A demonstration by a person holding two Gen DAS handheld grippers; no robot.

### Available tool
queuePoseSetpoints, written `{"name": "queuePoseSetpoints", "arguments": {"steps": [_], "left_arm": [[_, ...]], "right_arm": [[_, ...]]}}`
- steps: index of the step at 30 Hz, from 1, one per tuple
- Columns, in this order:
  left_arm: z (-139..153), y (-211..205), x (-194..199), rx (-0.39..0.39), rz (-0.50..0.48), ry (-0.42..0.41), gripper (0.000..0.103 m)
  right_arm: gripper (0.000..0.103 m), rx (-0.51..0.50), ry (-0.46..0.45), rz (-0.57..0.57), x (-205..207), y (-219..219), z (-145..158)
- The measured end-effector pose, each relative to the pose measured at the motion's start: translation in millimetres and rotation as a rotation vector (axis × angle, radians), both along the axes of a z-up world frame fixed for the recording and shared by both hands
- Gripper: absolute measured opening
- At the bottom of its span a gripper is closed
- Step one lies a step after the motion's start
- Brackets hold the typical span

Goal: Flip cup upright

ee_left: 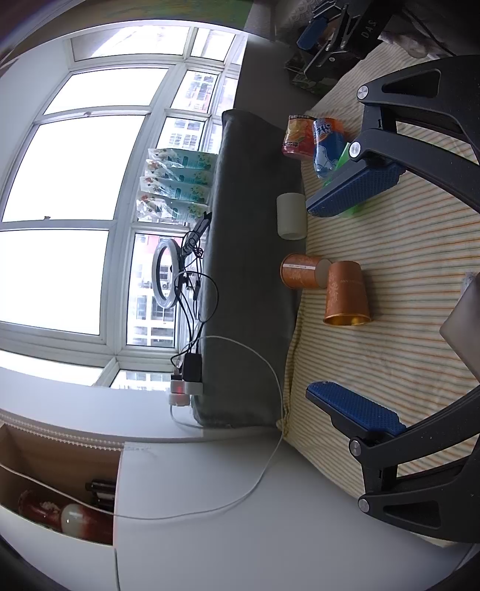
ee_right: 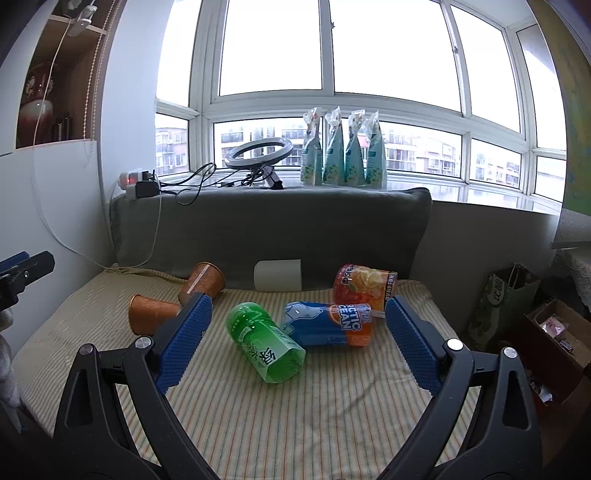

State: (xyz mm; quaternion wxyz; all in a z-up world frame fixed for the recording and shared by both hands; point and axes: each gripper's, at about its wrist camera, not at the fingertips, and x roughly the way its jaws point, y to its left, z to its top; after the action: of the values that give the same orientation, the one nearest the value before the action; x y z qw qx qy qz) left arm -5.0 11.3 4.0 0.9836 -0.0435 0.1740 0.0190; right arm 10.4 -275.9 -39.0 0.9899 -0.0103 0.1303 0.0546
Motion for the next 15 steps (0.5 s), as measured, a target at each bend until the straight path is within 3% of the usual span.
{"name": "queuePoseSetpoints", "arguments": {"steps": [15], "left_arm": [[-1.3, -3.4, -0.2, -0.003, -0.003, 0.002, 0.091]], "right_arm": [[0.097, 0.001, -0.005, -0.012, -0.5, -2.9, 4.3]]}}
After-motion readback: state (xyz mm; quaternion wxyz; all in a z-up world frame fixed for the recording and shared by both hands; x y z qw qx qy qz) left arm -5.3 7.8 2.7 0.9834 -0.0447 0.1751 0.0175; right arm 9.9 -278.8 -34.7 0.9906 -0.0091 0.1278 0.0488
